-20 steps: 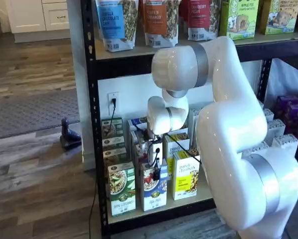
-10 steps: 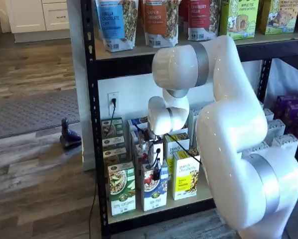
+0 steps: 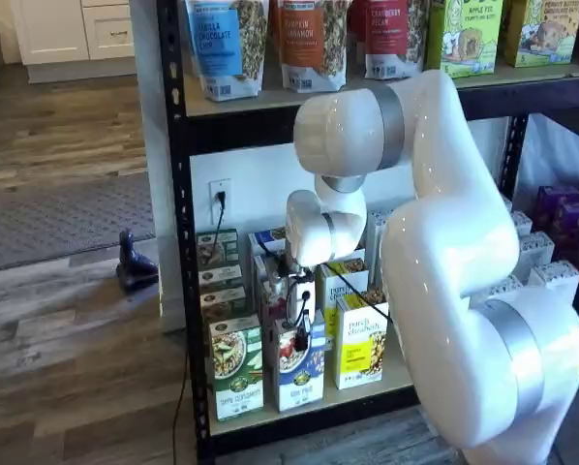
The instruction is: Pick up the blue and white box that is on the bottom shelf, the second box from the left
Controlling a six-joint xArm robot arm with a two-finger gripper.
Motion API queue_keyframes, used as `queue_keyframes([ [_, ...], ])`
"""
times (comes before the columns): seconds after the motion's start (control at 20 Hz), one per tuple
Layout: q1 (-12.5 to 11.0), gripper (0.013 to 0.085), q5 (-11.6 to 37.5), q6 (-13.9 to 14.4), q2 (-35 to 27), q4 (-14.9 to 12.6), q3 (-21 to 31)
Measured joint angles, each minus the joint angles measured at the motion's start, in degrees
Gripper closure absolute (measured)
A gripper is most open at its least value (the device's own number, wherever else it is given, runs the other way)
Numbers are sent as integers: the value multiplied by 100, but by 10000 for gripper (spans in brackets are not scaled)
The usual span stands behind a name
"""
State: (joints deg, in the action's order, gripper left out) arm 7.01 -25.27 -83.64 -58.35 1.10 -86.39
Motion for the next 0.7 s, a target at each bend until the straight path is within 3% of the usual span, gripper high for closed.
queue_keyframes([
  [0.45, 74, 410, 140, 44, -16, 32, 63],
  [0.55, 90, 490, 186, 32, -26, 63, 70],
  [0.7, 114, 490, 207, 66, -38, 50, 73],
])
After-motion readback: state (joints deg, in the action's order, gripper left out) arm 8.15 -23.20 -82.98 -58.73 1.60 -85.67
